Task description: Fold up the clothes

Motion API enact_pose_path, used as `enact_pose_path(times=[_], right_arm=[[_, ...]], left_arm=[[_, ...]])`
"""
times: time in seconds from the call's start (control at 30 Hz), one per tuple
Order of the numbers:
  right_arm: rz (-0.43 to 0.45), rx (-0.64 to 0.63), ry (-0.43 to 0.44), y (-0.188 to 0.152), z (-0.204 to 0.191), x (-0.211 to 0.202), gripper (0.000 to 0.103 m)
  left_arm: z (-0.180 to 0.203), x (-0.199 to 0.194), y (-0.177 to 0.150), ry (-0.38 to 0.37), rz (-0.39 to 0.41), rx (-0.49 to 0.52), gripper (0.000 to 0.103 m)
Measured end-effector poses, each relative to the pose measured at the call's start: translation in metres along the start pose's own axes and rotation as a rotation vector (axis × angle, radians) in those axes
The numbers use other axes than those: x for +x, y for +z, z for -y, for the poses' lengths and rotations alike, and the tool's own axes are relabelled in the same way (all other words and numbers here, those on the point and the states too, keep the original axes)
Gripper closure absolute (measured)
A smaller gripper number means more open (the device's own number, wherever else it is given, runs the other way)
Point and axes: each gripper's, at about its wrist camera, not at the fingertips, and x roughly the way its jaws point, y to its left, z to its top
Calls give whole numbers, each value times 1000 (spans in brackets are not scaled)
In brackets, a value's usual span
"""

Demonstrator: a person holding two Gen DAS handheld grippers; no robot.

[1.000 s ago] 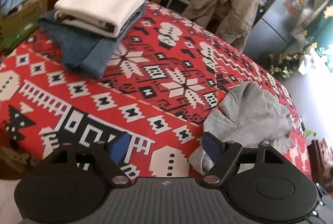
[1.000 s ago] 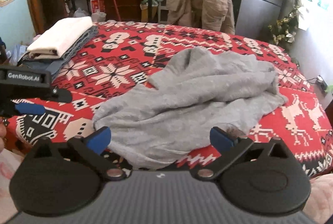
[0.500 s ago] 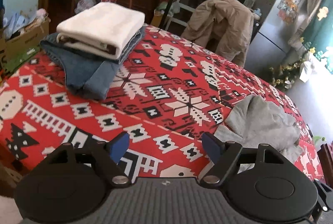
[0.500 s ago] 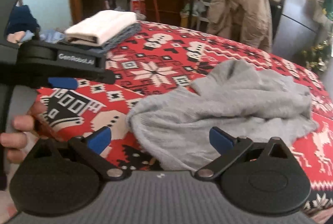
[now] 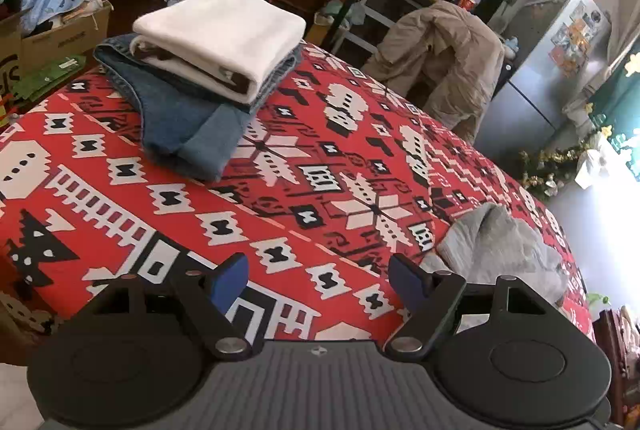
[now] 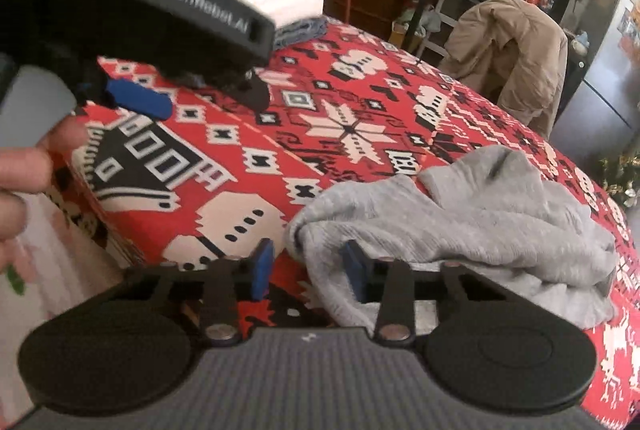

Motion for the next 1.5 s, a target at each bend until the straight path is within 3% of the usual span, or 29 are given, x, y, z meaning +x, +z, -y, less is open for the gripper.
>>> enact_pose_path(times=[0.07,0.2,0.4,0.6,0.9,1.1,1.2,1.33,1.5], right_arm=[[-3,28,-10,1,6,3,96],[42,136,-41,4,34,-11,98],[119,412,-161,-4,126,-50,98],[141,559,-290,-35,214,-68,98],[142,755,-414,-101,307,-76,98],[160,878,-500,-146,367,-70,98],[163,920,-533,-165,391,-64,98],[169,990,-508,-190,409,-57,98],[181,1020,-459,-202,419,-53,97]], left_arm=[[2,0,-1,-2,0,10,27],[4,0,-3,-11,-4,28,27],[16,2,-9,-21,-23,96,27],[36,5,-21,-60,-46,195,27],[67,8,-40,-56,-34,400,27],[108,27,-42,-68,-3,545,31],[136,49,-37,-81,-30,603,40],[183,73,-28,-130,2,706,40],[253,107,-18,-162,102,950,40]])
